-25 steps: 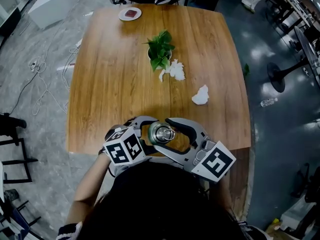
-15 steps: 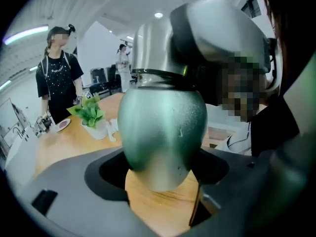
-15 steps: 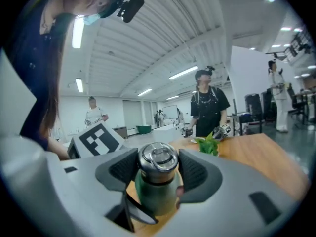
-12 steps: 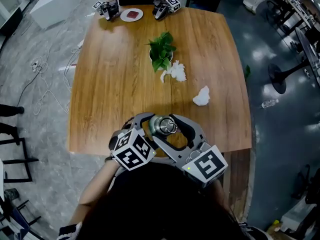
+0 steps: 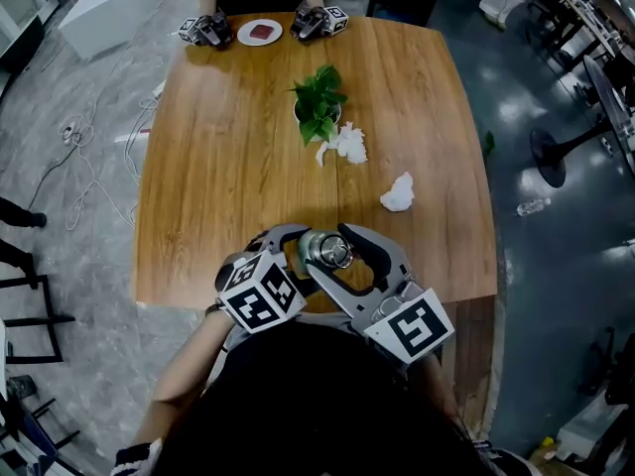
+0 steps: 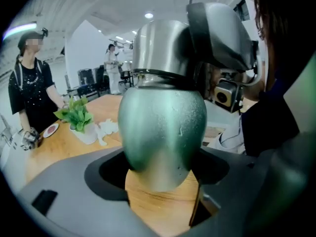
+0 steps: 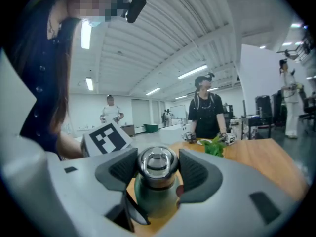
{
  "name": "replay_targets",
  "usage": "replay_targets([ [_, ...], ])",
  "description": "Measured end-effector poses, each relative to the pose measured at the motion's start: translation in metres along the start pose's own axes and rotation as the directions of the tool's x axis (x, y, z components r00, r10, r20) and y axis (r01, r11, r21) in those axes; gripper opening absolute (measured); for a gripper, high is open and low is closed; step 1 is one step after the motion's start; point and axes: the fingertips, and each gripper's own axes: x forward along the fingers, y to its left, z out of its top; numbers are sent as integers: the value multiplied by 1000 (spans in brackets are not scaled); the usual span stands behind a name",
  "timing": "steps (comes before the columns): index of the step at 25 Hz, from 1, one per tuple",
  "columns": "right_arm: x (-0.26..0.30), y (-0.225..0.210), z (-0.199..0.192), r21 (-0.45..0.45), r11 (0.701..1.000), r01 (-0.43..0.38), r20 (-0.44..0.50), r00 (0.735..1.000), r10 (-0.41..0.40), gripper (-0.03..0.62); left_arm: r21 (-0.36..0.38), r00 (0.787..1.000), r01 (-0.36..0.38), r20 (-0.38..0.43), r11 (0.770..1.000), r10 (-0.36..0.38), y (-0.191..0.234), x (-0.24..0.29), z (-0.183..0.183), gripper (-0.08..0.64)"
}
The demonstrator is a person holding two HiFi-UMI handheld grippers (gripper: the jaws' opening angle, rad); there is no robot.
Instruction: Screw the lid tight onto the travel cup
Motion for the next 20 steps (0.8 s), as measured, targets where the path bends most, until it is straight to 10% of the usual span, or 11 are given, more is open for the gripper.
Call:
replay_targets([
  [6,7,-7,-6,50,991,123,-16,992,-123,275,-9,986,-161,-38,987,161,20,3,-5,387],
  [12,3,9,-7,41,994,-104,-60,993,106,284,59,998,47,49,997,-50,6,-3,-7,387],
  [20,12,24,-12,-104,984,-142,-72,988,135,279,121,972,214,68,969,-223,-19,-4,-6,387],
])
